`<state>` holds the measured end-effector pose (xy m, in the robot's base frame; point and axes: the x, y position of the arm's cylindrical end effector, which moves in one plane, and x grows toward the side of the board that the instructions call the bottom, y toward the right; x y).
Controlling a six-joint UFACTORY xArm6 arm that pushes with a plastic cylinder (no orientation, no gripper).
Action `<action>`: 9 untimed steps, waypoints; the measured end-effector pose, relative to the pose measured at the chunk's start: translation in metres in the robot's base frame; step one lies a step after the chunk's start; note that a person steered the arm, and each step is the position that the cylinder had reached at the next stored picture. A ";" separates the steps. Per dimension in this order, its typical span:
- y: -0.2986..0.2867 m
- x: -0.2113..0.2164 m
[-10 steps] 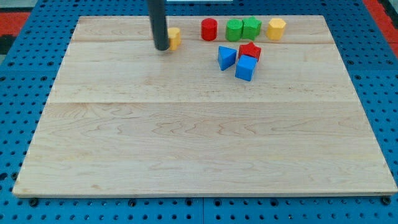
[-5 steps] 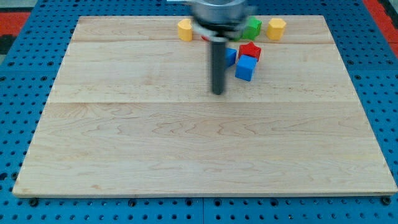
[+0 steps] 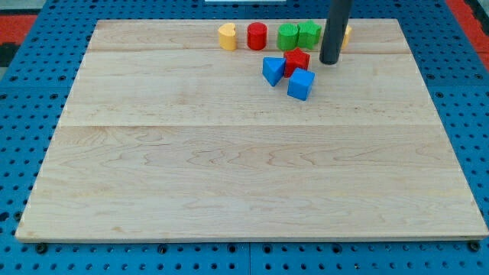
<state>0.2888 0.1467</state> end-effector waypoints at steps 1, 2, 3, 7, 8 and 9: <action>-0.036 0.017; -0.125 0.052; -0.210 0.061; -0.181 0.031; -0.234 0.027; -0.240 0.015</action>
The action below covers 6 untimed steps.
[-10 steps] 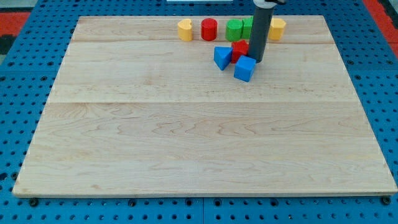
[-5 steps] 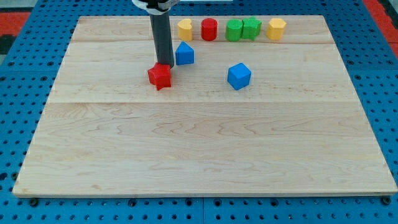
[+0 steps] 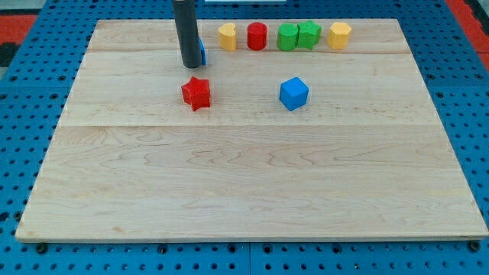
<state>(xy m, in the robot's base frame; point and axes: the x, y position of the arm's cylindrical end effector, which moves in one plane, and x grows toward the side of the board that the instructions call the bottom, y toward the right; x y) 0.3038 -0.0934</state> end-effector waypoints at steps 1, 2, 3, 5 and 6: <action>0.001 -0.013; 0.011 -0.022; 0.014 -0.031; 0.044 -0.009; 0.098 0.048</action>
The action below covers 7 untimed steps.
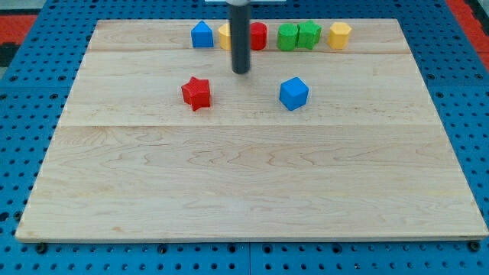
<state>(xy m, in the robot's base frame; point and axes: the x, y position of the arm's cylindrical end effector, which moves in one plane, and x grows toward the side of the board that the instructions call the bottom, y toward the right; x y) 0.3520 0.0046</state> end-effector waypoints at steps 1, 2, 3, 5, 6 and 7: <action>-0.029 0.058; -0.106 0.050; -0.143 -0.003; -0.085 0.072; -0.067 0.026; -0.103 -0.010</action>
